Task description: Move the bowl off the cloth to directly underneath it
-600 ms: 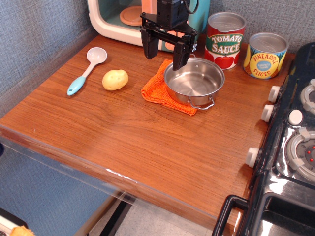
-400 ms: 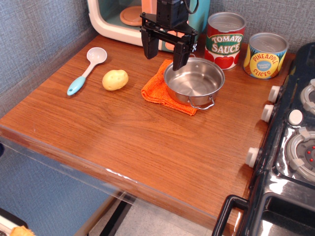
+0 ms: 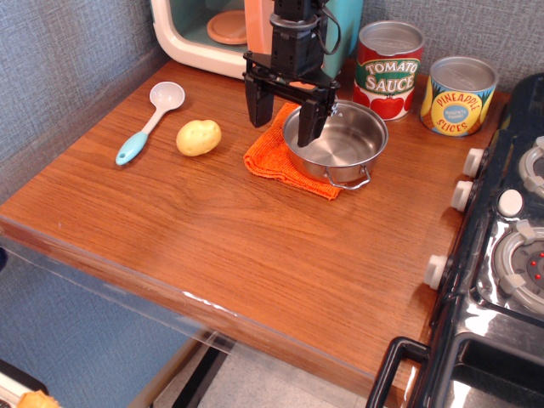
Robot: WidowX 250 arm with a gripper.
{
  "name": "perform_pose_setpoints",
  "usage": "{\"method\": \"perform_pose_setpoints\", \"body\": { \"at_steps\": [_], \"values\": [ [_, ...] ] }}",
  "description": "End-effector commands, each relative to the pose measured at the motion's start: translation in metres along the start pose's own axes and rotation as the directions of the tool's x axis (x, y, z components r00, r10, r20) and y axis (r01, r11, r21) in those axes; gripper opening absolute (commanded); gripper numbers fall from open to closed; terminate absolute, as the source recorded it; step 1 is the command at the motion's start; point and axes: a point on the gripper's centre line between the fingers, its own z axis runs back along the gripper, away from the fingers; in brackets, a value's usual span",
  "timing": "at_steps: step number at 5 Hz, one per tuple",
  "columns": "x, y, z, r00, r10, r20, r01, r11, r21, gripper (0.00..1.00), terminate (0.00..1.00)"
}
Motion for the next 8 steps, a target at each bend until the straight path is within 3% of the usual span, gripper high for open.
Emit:
{"method": "perform_pose_setpoints", "body": {
  "at_steps": [1,2,6,8],
  "values": [
    [0.007,-0.011,0.011,0.999,-0.026,0.041,0.024,0.999,0.04,1.0,0.0],
    [0.008,-0.014,0.01,0.999,-0.037,0.037,0.034,0.998,0.056,0.0,0.0],
    [0.006,-0.016,0.008,0.999,-0.032,0.03,0.031,0.998,0.047,0.0,0.0],
    [0.005,-0.032,0.061,0.979,-0.057,0.193,0.07,0.996,-0.062,0.0,0.0]
  ]
}}
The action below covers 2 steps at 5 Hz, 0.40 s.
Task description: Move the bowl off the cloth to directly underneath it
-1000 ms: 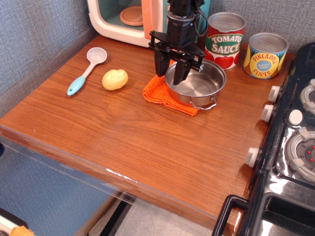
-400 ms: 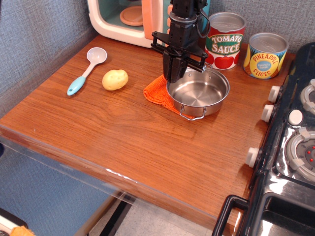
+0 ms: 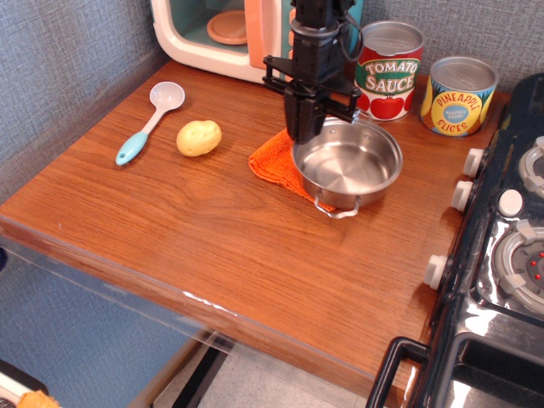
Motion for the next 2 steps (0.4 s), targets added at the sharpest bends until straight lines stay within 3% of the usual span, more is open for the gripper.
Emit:
{"method": "perform_pose_setpoints", "body": {
  "at_steps": [1,2],
  "values": [
    [0.0011,-0.0069,0.064,0.985,-0.023,0.174,0.033,0.998,-0.053,0.0,0.0],
    [-0.0069,-0.0055,0.0648,0.986,-0.024,0.166,0.034,0.998,-0.055,0.0,0.0]
  ]
}}
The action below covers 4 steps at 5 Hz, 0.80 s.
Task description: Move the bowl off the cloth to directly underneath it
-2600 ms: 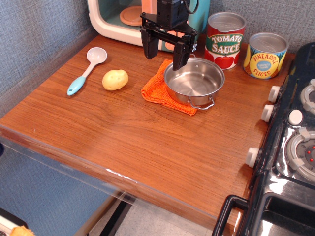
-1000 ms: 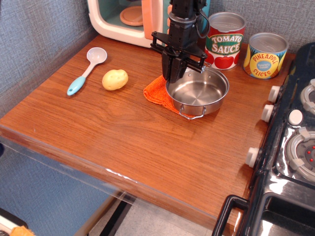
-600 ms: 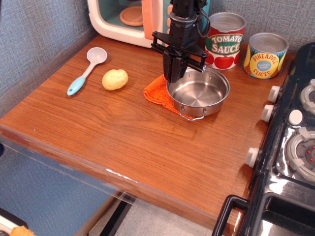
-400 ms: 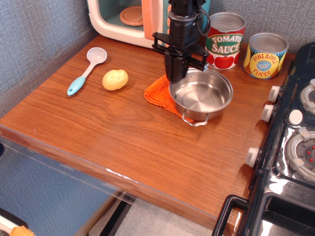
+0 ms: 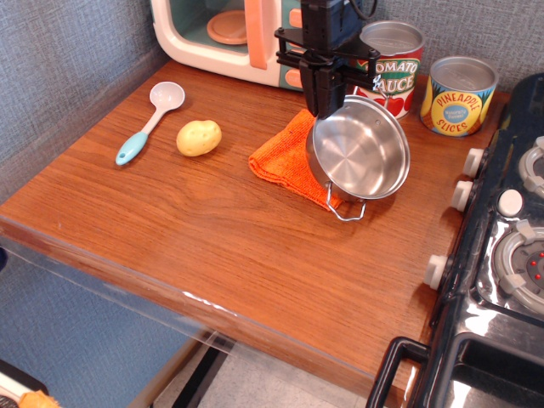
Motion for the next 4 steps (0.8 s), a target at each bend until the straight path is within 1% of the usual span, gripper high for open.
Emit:
{"method": "perform_pose_setpoints", "body": {
  "at_steps": [1,2,3,4],
  "values": [
    [-0.01,0.001,0.036,0.998,-0.022,0.061,0.02,0.999,0.031,0.0,0.0],
    [-0.013,0.001,0.039,0.998,-0.017,0.065,0.015,1.0,0.022,0.0,0.0],
    [-0.016,0.001,0.047,0.997,-0.017,0.079,0.016,1.0,0.019,0.0,0.0],
    [-0.028,0.001,0.047,0.998,-0.029,0.058,0.028,0.999,0.017,0.0,0.0]
  ]
}}
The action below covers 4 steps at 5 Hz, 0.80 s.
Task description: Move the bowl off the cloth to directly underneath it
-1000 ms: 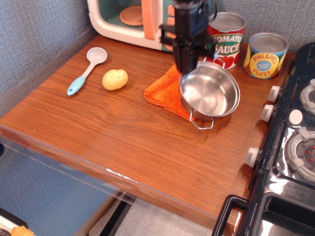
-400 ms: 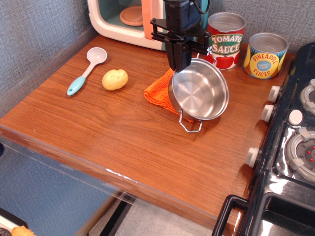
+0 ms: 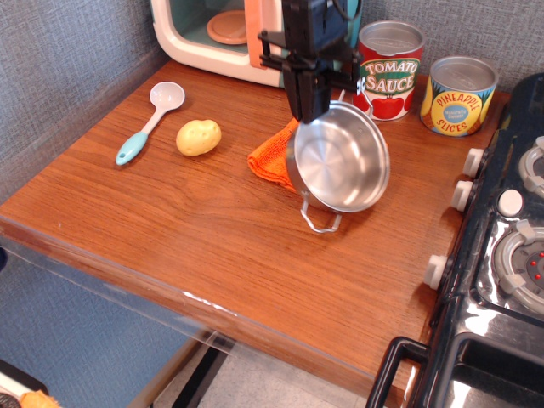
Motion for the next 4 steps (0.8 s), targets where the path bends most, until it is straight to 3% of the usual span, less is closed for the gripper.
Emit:
{"method": "perform_pose_setpoints", "body": {
  "at_steps": [1,3,4],
  "values": [
    [-0.029,0.002,0.025,0.999,-0.038,0.035,0.037,0.999,0.023,0.0,0.0],
    [-0.074,0.01,0.012,0.998,-0.052,-0.026,0.053,0.998,0.042,0.0,0.0],
    [-0.084,0.015,0.006,0.998,-0.031,-0.059,0.034,0.998,0.049,0.0,0.0]
  ]
}}
